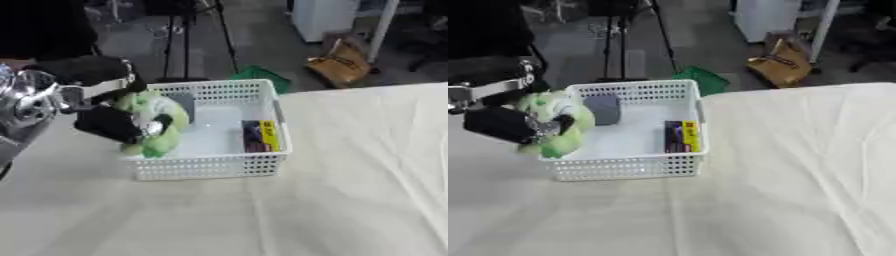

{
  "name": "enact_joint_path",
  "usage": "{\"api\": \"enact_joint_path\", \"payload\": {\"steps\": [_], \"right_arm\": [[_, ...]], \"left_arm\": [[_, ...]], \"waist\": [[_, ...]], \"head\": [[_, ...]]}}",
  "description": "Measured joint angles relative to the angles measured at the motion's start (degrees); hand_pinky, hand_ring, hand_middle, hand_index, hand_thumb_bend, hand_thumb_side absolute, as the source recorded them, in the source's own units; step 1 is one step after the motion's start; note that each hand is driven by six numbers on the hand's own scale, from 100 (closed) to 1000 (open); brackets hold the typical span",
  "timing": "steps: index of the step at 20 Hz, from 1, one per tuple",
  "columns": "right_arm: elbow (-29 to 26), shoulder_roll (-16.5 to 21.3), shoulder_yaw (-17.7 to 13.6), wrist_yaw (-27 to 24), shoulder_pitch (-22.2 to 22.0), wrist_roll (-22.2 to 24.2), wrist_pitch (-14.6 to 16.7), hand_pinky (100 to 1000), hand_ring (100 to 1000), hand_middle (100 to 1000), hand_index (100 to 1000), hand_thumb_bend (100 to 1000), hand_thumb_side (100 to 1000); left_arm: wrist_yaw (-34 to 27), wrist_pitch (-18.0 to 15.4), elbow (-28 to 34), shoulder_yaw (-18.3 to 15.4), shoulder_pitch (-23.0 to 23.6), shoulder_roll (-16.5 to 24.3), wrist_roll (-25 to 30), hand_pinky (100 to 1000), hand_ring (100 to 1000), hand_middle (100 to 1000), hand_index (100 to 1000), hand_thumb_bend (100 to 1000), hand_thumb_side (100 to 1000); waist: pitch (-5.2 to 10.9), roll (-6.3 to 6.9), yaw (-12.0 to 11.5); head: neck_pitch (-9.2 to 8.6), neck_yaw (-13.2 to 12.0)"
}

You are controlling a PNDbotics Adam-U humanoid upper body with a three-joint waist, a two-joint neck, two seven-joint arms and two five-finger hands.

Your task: Pick up objects on the table and place them in the box.

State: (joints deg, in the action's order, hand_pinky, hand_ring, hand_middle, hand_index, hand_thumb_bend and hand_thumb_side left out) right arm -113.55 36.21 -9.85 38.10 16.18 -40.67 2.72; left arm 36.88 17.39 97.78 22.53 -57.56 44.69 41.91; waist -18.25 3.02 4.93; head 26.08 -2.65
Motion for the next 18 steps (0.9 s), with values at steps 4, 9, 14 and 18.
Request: {"api": "enact_joint_path", "payload": {"steps": [4, 9, 14, 18], "right_arm": [[0.00, 0.32, 0.29, -0.40, 0.78, 0.27, 0.26, 804, 877, 833, 829, 100, 1000], [0.00, 0.33, 0.52, -0.83, 1.60, 0.63, 0.62, 804, 877, 833, 829, 100, 1000], [0.00, 0.33, 0.81, -1.11, 2.37, 0.98, 0.97, 804, 877, 833, 829, 100, 1000], [0.00, 0.33, 1.05, -1.43, 2.80, 1.08, 1.09, 803, 877, 833, 829, 100, 1000]], "left_arm": [[1.90, -0.85, -6.90, -0.50, -3.17, -3.02, -2.88, 186, 434, 325, 471, 100, 741], [6.70, -3.55, -16.83, -1.19, -6.32, -7.33, -8.20, 183, 435, 327, 472, 100, 735], [12.50, -7.47, -27.12, -2.56, -8.44, -11.94, -13.82, 194, 447, 338, 489, 100, 740], [16.50, -10.60, -34.27, -3.86, -9.63, -14.89, -16.99, 341, 559, 481, 674, 203, 822]], "waist": [[0.00, 0.38, 0.95], [-0.01, 0.46, 1.64], [-0.22, 0.76, 2.37], [-0.53, 0.75, 3.11]], "head": [[-0.51, -0.56], [-0.94, -1.32], [-0.94, -2.09], [-0.96, -2.71]]}}
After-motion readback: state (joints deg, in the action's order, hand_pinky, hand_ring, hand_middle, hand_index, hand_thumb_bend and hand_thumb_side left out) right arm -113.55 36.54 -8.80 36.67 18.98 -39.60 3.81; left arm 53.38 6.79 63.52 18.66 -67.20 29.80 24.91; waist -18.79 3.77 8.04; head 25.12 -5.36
